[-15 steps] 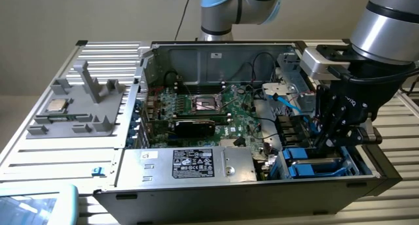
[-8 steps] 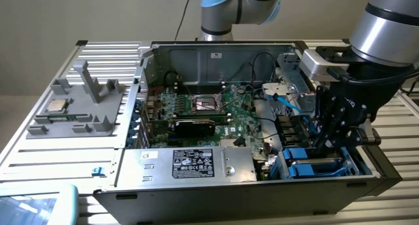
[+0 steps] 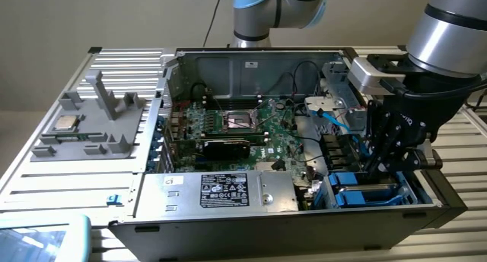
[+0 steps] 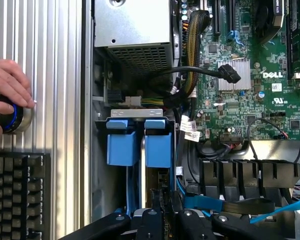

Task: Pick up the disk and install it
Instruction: 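Insert the first disk wire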

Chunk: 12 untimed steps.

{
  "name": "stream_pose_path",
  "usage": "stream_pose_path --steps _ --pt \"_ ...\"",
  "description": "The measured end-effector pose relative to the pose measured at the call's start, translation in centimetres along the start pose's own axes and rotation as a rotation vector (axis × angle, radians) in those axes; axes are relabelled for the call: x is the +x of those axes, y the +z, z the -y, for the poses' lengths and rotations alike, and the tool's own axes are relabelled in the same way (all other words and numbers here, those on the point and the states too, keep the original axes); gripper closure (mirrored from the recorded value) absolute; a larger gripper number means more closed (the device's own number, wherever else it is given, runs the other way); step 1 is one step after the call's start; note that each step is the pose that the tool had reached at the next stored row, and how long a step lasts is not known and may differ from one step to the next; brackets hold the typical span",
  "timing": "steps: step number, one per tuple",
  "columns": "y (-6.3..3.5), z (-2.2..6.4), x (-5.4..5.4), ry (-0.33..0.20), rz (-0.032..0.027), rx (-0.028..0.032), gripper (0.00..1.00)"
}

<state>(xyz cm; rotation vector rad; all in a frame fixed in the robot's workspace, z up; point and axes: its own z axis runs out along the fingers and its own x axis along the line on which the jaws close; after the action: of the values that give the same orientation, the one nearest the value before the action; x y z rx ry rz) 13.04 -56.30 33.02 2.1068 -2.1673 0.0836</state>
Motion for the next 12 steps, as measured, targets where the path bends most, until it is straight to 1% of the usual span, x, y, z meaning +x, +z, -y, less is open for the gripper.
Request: stream_pose_path --steps 2,3,5,6,8,12 --pt "0.0 0.01 0.0 0.0 0.0004 0.0003 0.82" --pt "-0.06 0.01 0.0 0.0 -0.0002 0.0002 0.76" --pt "-0.29 0.0 0.0 0.0 -0.0015 0.0007 0.76" --pt "-0.47 -0.02 0.0 0.0 -0.0022 0.001 0.69" --pt "-1.12 -0.05 0.1 0.001 -0.0033 0.0012 0.69" --pt "-2.94 0.03 0.3 0.001 -0.0071 0.0014 0.69"
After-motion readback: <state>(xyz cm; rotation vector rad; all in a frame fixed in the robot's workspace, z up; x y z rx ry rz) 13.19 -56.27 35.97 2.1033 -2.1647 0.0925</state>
